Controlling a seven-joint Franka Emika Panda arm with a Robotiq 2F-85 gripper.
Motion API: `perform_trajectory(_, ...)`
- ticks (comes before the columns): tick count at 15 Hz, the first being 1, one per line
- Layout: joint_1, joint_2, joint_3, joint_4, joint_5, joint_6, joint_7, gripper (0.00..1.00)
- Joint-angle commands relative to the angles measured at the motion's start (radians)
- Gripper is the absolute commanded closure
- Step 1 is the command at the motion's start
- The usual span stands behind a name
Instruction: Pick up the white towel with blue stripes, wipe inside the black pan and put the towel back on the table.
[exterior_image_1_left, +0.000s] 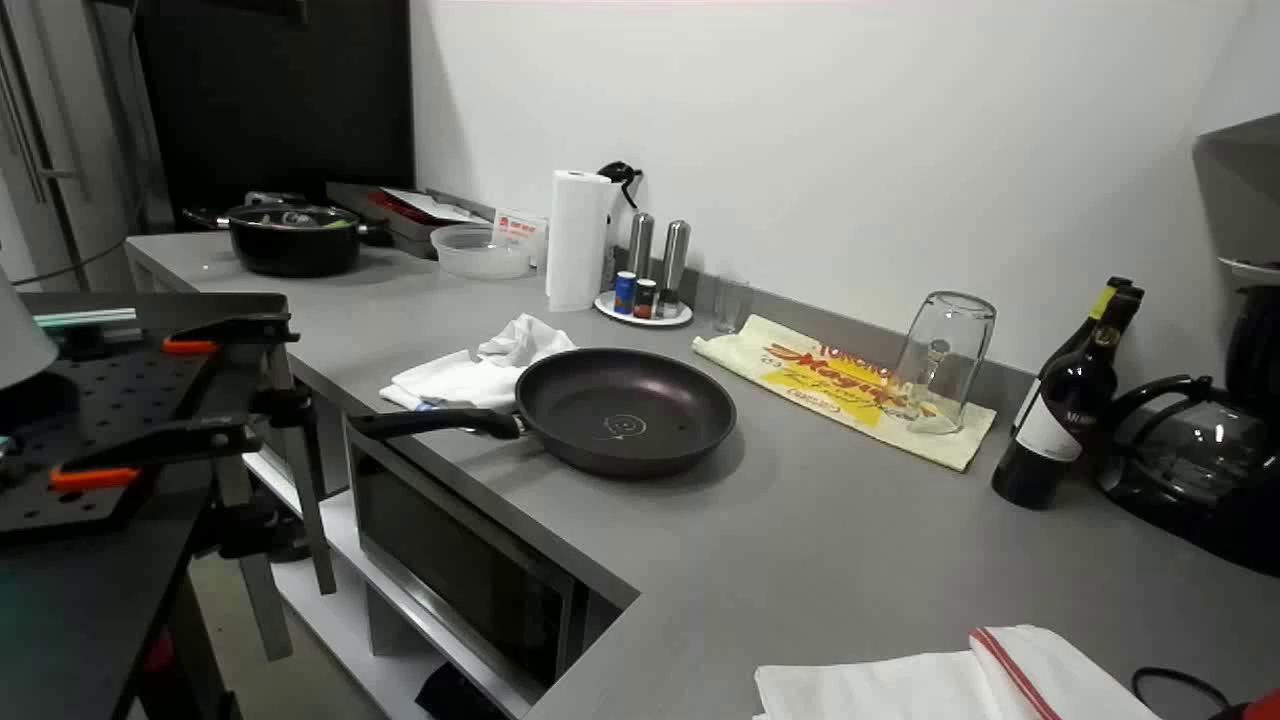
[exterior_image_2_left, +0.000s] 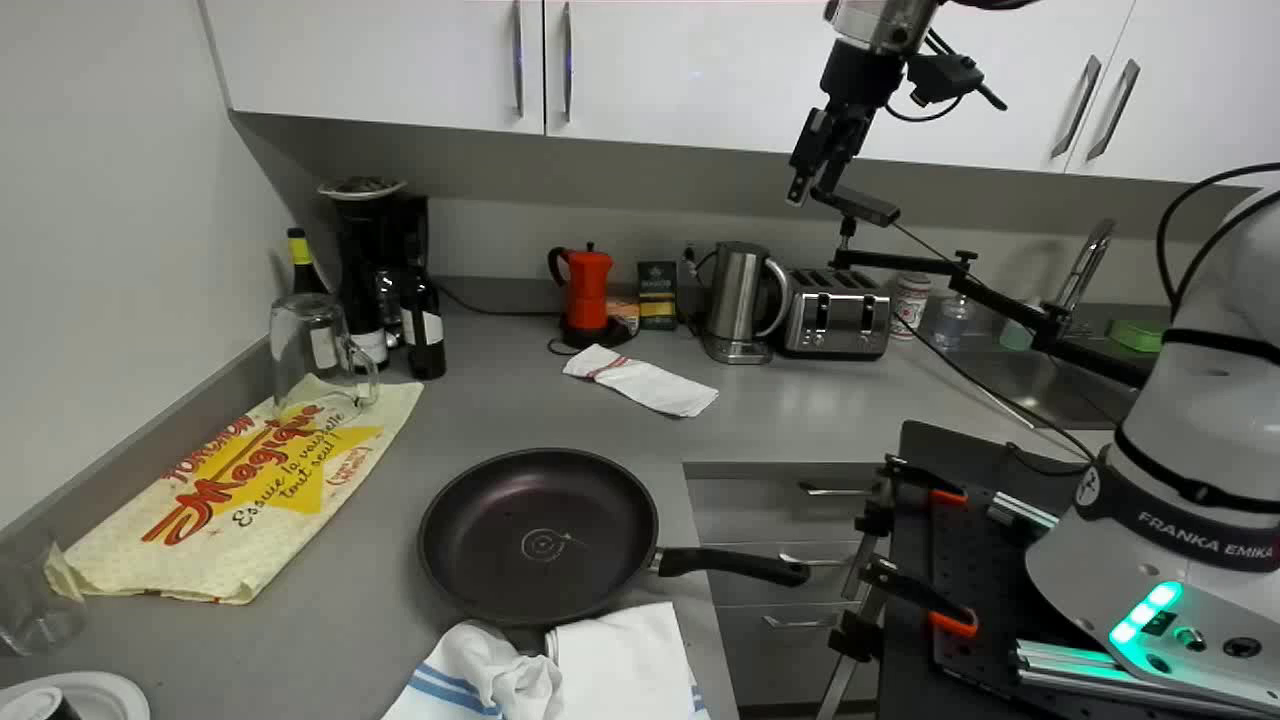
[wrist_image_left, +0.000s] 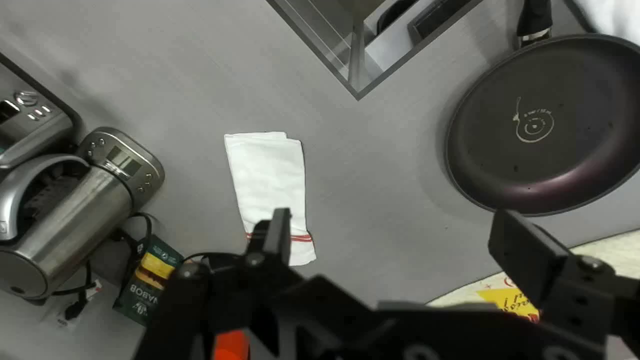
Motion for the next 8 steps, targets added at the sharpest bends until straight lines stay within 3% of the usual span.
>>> perform_trajectory(1,0.000,0.000,0.000,0.002,0.001,-0.003,-0.001,0.00)
perform_trajectory(8,-0.001,0.046,0.005,0.000,-0.004,0.037,0.013,0.00)
